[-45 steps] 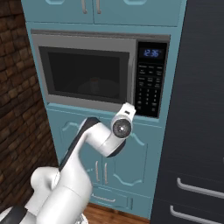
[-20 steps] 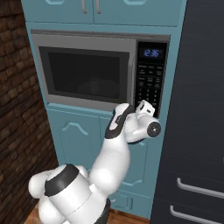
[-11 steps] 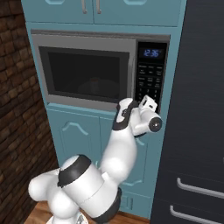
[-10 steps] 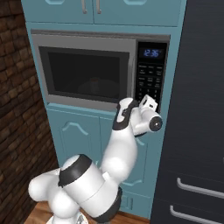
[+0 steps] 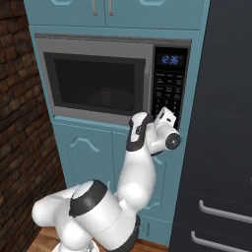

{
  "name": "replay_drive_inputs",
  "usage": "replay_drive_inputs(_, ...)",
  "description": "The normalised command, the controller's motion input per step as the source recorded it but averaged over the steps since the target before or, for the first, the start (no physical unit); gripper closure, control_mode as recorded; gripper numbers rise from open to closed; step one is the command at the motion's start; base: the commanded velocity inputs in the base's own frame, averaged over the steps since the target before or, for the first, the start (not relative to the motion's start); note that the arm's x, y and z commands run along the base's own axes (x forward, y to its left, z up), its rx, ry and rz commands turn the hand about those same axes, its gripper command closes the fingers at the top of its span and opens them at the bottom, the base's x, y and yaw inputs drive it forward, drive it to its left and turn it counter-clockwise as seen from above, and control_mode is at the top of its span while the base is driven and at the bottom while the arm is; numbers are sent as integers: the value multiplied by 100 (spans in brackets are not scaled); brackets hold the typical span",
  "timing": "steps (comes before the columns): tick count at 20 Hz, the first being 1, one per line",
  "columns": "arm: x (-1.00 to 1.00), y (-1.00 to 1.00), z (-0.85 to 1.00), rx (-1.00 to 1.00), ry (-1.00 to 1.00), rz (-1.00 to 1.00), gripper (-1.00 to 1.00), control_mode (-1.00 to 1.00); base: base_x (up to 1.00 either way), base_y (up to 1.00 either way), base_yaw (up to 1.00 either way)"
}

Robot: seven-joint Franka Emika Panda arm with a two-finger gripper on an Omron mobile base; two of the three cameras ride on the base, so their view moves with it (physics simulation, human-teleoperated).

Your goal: Place the microwavable item in the microwave. Then, close the microwave door and press the start button.

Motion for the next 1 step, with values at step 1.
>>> replay_drive_inputs(1,-4,0,0,0,0,0,-100,-100,0,0,0)
